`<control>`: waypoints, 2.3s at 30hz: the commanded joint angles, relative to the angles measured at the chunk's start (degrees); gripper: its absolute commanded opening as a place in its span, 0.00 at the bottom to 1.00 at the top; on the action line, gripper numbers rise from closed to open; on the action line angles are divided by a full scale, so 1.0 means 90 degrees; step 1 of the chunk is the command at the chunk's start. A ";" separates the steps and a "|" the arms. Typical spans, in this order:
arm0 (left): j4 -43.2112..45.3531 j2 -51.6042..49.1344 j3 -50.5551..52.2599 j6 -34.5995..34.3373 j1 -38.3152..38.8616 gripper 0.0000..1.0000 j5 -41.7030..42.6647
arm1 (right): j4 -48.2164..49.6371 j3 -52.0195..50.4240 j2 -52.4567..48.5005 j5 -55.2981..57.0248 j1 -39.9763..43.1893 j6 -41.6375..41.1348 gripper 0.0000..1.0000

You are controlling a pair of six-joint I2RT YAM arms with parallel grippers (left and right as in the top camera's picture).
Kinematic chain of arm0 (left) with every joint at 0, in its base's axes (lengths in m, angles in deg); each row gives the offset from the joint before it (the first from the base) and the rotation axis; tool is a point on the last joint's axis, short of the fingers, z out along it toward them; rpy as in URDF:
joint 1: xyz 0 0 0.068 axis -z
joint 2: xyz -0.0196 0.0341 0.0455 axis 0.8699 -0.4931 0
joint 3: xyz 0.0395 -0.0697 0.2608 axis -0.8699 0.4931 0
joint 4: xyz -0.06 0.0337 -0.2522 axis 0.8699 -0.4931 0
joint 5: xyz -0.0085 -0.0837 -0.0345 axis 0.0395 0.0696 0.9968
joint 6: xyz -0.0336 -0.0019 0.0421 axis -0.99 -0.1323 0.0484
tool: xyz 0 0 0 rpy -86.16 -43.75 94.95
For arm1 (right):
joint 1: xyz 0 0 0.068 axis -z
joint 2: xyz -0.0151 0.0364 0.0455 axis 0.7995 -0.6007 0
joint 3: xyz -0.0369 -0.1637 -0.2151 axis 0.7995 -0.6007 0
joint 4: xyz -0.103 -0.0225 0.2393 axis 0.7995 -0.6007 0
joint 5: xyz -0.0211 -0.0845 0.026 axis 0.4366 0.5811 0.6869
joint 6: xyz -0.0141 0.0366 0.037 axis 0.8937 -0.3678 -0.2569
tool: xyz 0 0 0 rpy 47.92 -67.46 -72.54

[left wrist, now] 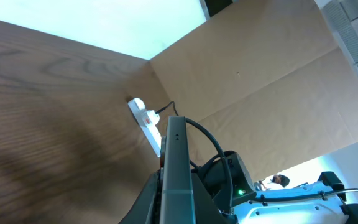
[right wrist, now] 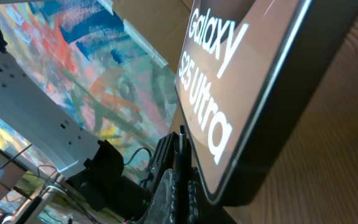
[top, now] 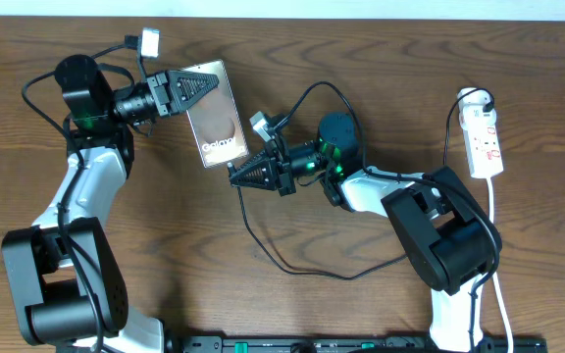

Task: Plug charger to phone and switch on socket
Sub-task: 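Push the plug into the phone's bottom port with the right gripper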

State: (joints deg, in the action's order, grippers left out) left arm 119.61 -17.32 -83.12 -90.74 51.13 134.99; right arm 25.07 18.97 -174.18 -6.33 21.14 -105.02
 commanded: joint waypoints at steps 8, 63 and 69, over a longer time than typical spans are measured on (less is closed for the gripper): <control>0.0051 0.0104 0.0012 -0.0231 -0.0024 0.08 0.0073 | 0.0036 0.0002 -0.0095 0.0029 0.0010 -0.0061 0.01; 0.0058 0.0104 0.0015 -0.0010 0.0214 0.08 0.0454 | 0.0474 0.0002 -0.0095 0.1112 0.0002 -0.1418 0.01; 0.0056 0.0104 0.0015 -0.0010 0.0214 0.07 0.0459 | 0.1209 0.0002 -0.0095 0.1231 0.0005 -0.1809 0.01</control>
State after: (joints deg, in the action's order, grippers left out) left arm 120.13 -17.32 -83.12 -90.78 52.11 134.90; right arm 33.72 18.14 -174.83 -3.77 20.92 -118.75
